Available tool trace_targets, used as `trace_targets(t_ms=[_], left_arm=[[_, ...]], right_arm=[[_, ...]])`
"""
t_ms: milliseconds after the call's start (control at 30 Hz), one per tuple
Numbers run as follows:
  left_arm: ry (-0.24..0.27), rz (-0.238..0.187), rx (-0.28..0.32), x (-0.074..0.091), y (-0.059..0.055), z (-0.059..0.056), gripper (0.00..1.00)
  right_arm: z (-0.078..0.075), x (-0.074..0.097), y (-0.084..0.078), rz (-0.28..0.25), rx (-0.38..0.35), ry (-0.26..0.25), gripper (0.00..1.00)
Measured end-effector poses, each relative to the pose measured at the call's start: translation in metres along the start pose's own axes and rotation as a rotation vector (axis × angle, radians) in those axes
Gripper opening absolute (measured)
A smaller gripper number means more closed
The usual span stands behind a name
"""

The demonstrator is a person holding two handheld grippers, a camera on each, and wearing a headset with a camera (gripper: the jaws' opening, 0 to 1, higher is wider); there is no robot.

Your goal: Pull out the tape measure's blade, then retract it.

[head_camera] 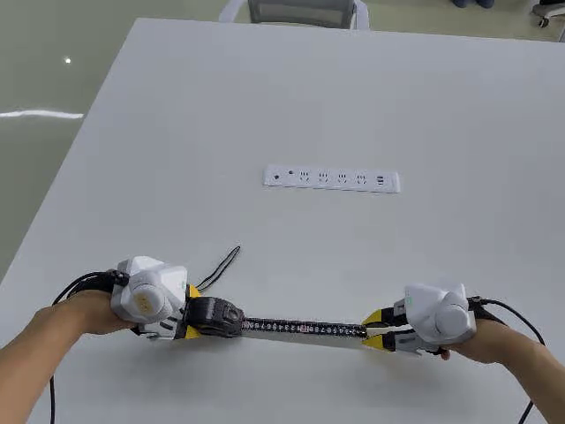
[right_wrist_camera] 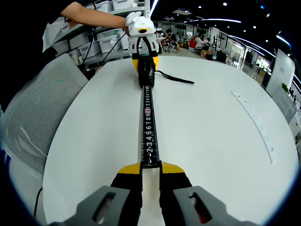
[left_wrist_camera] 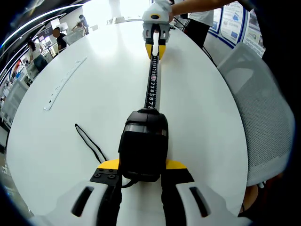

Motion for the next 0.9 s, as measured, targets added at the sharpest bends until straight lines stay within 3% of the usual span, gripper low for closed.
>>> trace_targets(t_ms=[900], left_arm=[[0.001, 0.007, -0.003, 0.000, 0.001, -0.001, 0.28]], right_arm=[[-0.002, 0.009, -0.012, 0.011, -0.018, -0.020, 0.11]])
Point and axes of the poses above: the centre of the closed fingertips' face, and the gripper's own axes: x roughly backward along the fingers, z roughly to its left, y roughly out of its top, the point moved 6 cm from there along x, roughly backward along the fingers, and after that the axes turned 5 degrees about -y, right-handed, at the moved point
